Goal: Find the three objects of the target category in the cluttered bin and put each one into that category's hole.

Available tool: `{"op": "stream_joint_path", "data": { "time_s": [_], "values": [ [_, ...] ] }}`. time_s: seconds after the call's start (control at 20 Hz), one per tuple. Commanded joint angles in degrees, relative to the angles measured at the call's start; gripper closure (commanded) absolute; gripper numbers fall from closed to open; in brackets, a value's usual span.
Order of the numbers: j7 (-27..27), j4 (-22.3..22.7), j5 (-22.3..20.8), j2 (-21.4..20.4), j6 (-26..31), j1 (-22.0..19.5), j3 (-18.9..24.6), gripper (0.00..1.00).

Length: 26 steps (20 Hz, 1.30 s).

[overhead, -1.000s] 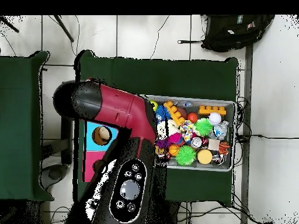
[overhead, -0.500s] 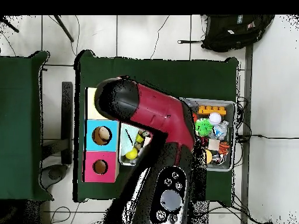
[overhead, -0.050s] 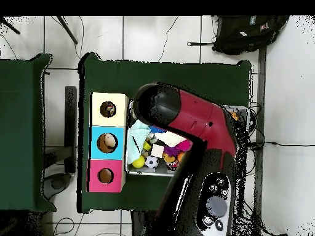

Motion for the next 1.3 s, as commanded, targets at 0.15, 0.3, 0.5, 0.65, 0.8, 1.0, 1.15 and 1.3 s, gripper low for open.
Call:
{"op": "stream_joint_path", "data": {
  "time_s": [0.15, 0.3, 0.5, 0.65, 0.8, 1.0, 1.15, 1.3],
  "values": [
    [-9.41, 6.13, -6.86, 1.58, 1.35, -3.14, 10.32, 0.00],
    [-9.75, 7.16, -8.20, 1.12, 0.71, -4.40, 11.58, 0.00],
    [-10.80, 7.86, -10.13, 0.24, 0.71, -6.47, 13.19, 0.00],
    [-11.44, 7.86, -11.88, -0.82, 1.81, -7.99, 14.16, 0.00],
    [-11.93, 7.46, -13.32, -2.11, 3.62, -9.03, 14.58, 0.00],
    [-13.21, 7.21, -15.51, -2.44, 4.04, -11.78, 16.48, 0.00],
    [-14.33, 6.63, -16.91, -2.35, 4.45, -13.92, 18.13, 0.00],
    [-14.71, 6.96, -18.07, -3.08, 5.08, -15.20, 19.06, 0.00]
  ]
}}
